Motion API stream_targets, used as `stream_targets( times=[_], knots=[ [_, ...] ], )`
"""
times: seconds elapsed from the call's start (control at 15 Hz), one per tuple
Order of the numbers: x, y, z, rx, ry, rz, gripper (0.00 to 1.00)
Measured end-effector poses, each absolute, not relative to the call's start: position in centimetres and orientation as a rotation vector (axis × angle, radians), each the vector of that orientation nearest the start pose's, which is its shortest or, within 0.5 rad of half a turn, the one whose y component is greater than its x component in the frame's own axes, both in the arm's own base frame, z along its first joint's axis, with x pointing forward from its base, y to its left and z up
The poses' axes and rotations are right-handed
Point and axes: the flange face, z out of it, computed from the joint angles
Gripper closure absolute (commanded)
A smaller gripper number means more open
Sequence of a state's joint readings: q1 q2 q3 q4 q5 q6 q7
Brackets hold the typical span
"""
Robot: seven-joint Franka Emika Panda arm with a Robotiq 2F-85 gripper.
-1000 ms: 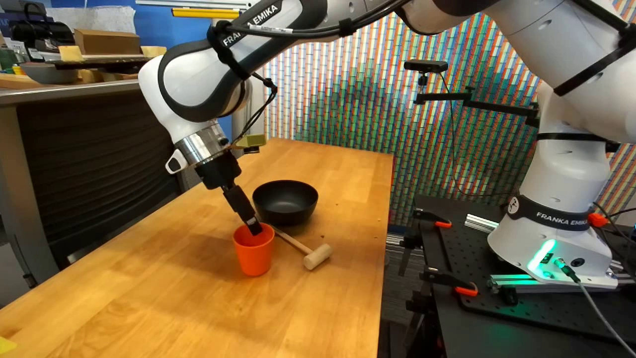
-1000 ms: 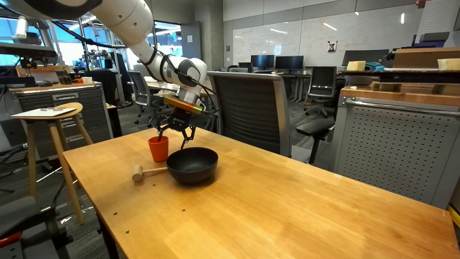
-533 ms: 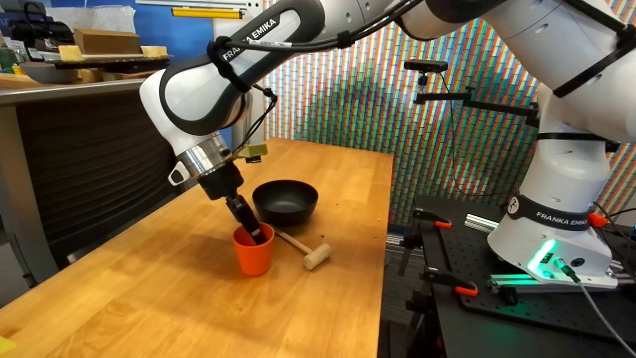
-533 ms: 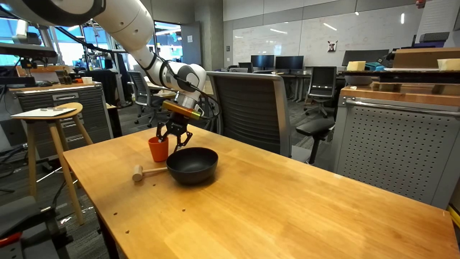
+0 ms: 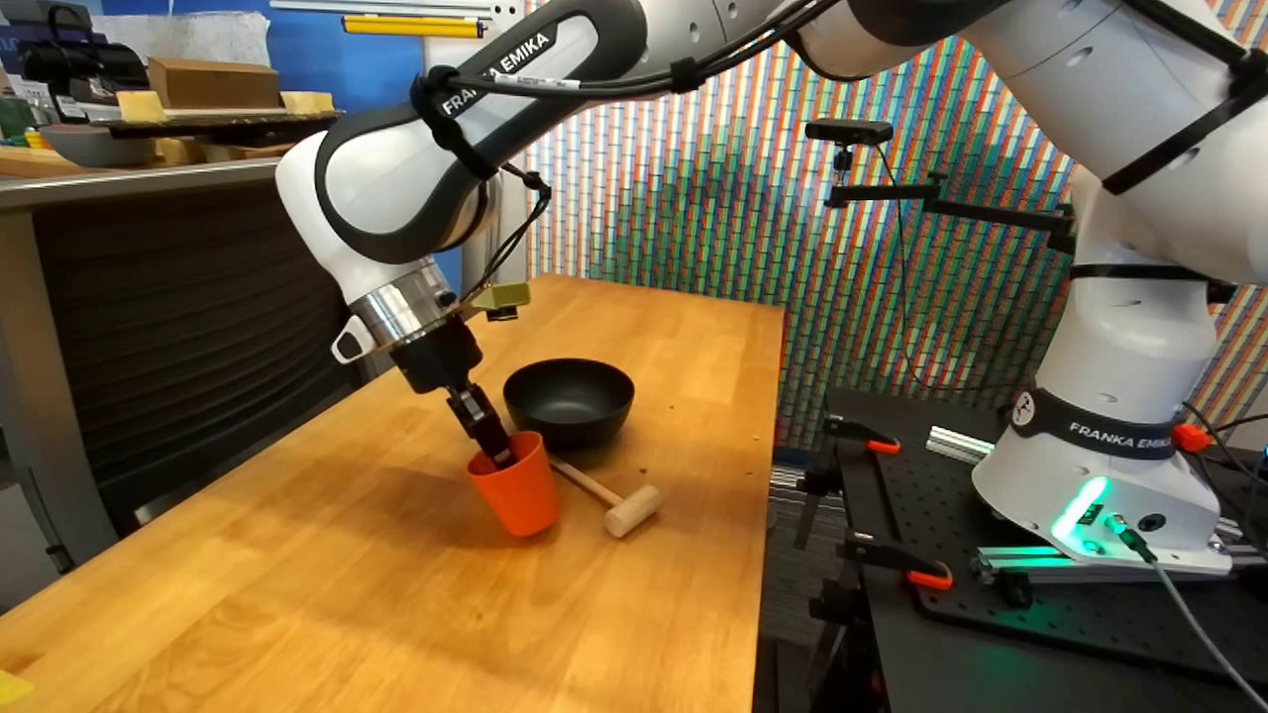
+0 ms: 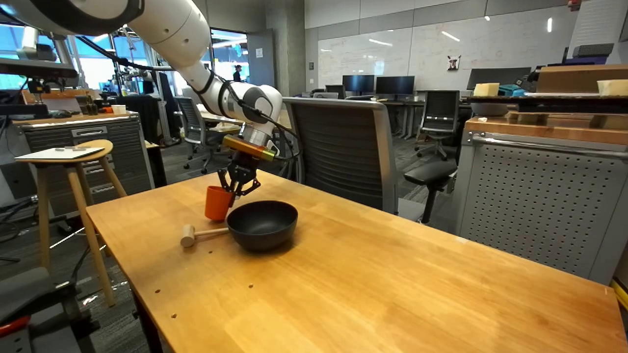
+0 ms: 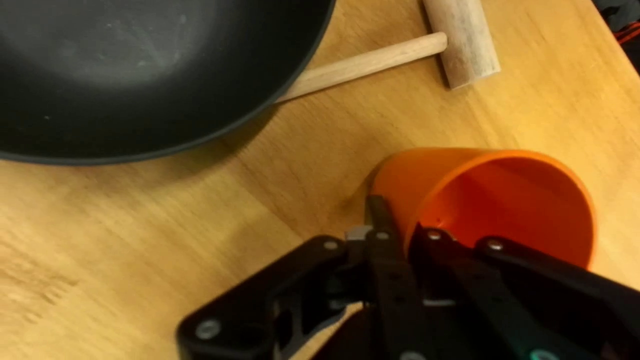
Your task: Put the cup in the bowl
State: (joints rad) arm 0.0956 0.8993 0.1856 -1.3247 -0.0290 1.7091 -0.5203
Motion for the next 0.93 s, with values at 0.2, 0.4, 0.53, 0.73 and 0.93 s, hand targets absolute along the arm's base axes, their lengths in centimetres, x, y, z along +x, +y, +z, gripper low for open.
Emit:
stream_targets(
  times=[0.2,0.4,0.53,0.73,0.93],
  knots=[
    [66.8,15.1,18.5,-2.693,-1.088,0.673,0.99],
    [68.3,11.7,22.8,-2.802,-1.043,0.604,0.99],
    [69.2,8.3,26.1,-2.898,-0.959,0.550,0.99],
    [69.4,2.0,29.2,-2.997,-0.777,0.501,0.99],
    [68.5,-2.9,28.3,-3.021,-0.628,0.531,0.99]
  ],
)
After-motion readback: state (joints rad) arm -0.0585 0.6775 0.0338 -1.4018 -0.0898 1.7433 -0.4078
